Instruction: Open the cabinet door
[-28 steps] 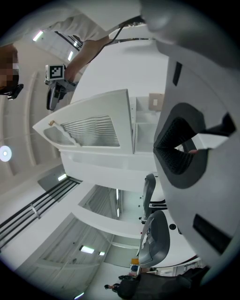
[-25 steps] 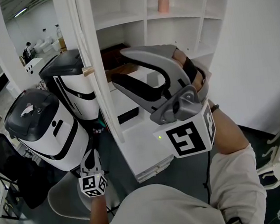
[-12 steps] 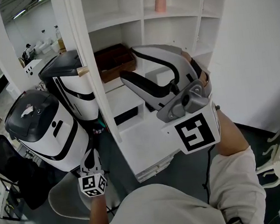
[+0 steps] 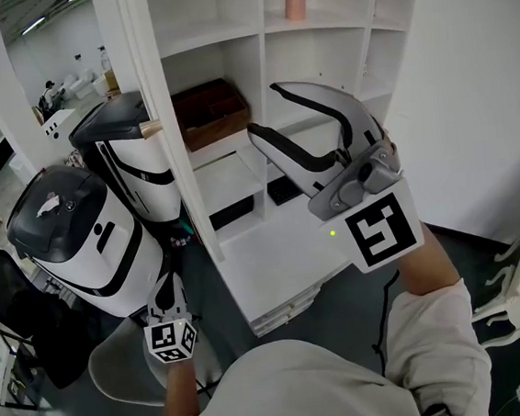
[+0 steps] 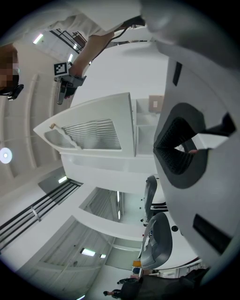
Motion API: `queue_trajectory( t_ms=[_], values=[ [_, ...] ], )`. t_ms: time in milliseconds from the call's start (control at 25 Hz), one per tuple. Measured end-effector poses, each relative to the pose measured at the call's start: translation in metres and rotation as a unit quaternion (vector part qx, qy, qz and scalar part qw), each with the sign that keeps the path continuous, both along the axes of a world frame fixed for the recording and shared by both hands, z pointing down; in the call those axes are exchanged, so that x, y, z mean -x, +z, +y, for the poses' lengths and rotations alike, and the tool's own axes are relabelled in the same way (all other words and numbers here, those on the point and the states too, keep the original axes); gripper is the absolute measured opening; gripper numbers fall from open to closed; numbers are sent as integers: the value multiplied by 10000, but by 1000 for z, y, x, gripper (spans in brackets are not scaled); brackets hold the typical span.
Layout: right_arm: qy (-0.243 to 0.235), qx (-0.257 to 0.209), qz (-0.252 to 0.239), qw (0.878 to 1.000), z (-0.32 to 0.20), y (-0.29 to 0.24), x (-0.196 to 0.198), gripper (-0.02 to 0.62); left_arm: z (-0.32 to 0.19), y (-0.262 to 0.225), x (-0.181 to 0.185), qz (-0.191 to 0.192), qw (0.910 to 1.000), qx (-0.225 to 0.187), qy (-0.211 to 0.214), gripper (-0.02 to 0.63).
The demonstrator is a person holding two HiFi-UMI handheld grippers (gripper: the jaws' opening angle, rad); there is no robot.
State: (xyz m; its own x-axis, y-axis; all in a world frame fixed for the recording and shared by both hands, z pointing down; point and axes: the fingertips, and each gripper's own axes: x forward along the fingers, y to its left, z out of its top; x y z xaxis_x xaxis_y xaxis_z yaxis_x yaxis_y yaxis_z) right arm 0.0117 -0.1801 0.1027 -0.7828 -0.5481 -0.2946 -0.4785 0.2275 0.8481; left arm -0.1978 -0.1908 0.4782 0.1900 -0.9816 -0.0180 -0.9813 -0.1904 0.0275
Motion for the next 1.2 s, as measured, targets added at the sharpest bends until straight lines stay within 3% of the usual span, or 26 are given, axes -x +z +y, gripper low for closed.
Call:
queue_trajectory(
  t_ms=[440,1200],
  values=[
    [199,830,-606,9945,-23,31,-37,184,-4,-3,-2,-58,10000,-19,43,-2],
    [487,1998,-1357,9692,-57,112,-73,155,-10,-7,-3,-150,9999,-42,76,-2]
  ],
)
